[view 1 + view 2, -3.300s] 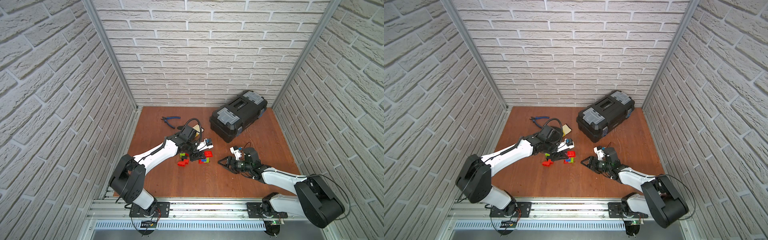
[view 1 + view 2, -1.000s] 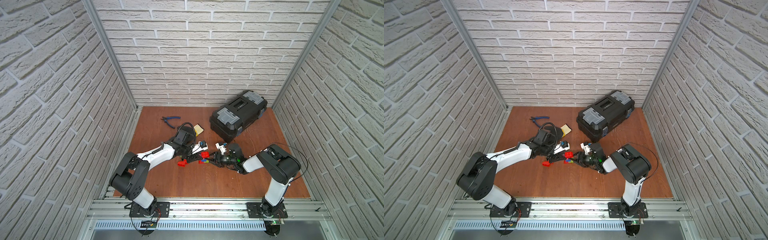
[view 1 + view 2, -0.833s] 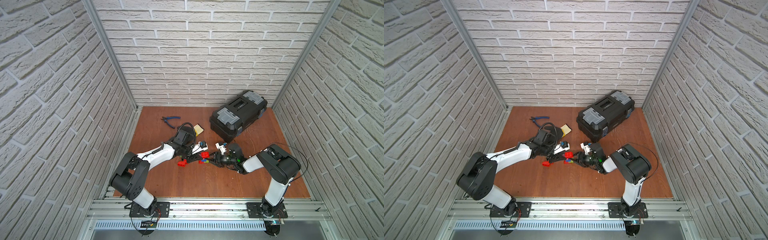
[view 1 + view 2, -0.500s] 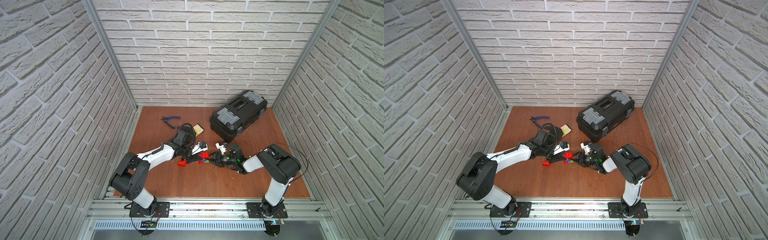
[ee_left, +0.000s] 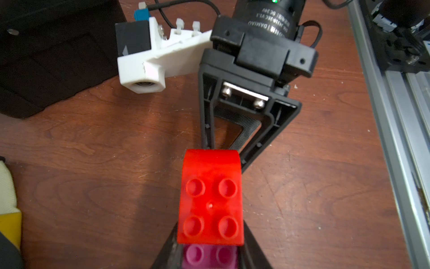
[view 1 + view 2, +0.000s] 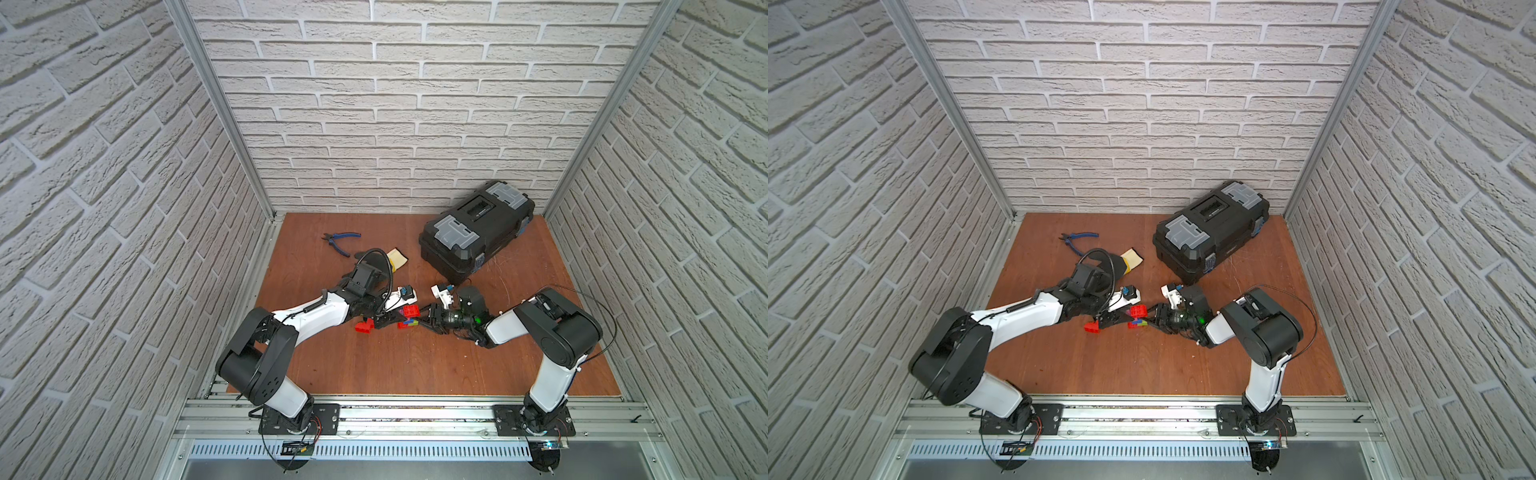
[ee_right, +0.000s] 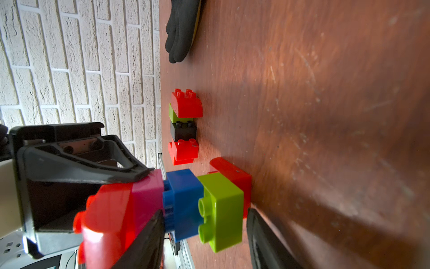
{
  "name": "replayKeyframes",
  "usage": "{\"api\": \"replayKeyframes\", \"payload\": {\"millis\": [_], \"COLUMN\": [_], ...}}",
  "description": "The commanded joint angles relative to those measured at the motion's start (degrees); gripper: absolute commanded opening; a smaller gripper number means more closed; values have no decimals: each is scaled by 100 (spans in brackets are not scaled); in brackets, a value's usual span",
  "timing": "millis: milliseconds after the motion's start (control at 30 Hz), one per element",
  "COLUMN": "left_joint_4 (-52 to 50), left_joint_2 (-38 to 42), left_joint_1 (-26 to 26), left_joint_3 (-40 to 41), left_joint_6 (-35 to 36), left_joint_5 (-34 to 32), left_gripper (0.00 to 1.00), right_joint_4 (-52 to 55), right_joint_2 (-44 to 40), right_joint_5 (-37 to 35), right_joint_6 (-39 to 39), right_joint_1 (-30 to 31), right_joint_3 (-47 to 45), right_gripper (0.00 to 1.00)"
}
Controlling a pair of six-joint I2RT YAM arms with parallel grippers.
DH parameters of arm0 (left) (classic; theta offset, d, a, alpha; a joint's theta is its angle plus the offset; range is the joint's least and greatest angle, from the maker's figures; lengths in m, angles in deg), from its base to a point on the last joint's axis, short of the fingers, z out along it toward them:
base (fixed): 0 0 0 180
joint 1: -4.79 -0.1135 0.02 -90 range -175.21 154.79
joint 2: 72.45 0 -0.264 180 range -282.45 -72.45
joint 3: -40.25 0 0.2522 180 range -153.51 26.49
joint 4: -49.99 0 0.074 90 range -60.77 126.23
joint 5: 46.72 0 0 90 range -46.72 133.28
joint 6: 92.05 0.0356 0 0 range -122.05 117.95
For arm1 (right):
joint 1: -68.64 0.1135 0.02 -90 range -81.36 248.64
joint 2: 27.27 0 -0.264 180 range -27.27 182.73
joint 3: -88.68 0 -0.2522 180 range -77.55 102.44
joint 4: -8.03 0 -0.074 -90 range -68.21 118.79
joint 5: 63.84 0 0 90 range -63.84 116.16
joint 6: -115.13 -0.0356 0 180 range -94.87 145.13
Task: Assemble the letter s with lego
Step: Assemble the lego brick with the lego brick.
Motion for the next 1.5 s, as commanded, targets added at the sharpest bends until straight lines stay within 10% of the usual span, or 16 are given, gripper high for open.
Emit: {"api": "replayKeyframes", "payload": {"millis": [0,1467], "left_joint_4": [-194,204], "left_joint_2": [31,701], "left_joint_1": [136,496], "left_joint_3": [210,563], "left_joint_6": [55,-786], "left_joint_5": [-56,-1216], "left_gripper": [21,19], "right_joint_4": [346,762], "right_joint_2": [122,-2], "right_joint_5": [-135,-29], "right_joint_6": [115,401], "right_joint_1": [-20,-20], "right_joint_3": [-3,172], "right_gripper": [57,55]}}
